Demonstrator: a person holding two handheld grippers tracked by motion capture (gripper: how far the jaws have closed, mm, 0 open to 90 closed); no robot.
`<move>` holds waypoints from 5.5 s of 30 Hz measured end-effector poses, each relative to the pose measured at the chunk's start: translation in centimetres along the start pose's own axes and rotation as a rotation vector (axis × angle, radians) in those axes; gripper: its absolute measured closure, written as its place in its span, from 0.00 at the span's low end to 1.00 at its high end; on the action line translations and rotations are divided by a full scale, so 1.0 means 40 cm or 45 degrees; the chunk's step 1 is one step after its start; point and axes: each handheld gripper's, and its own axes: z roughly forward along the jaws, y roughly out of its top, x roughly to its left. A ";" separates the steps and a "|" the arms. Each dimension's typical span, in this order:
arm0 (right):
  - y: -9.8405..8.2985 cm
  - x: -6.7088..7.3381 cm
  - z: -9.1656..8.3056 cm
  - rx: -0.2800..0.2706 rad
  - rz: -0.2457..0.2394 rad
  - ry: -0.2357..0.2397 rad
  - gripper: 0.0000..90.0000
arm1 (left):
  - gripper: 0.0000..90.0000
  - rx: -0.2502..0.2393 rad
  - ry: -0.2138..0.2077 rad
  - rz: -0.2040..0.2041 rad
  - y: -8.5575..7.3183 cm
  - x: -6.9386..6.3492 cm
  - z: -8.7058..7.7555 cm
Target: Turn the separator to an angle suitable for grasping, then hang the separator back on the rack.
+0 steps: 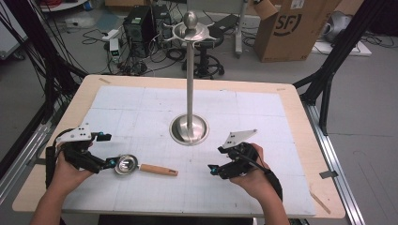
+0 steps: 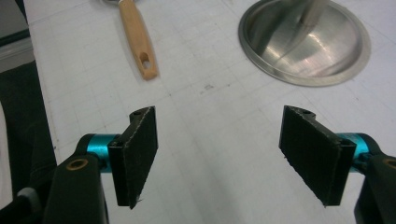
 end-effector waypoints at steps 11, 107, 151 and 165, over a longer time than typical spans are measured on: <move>-0.080 -0.044 -0.066 -0.129 0.076 -0.105 0.17 | 0.02 -0.003 -0.016 -0.005 0.000 0.004 0.004; -0.120 -0.105 -0.079 -0.272 0.166 -0.103 0.00 | 0.10 0.755 -0.278 0.466 0.085 -0.090 0.259; -0.118 -0.106 -0.067 -0.240 0.170 -0.100 0.00 | 0.71 0.985 -0.280 0.554 0.098 -0.106 0.295; -0.117 -0.106 -0.066 -0.238 0.160 -0.099 0.00 | 0.76 0.979 -0.286 0.505 0.099 -0.094 0.295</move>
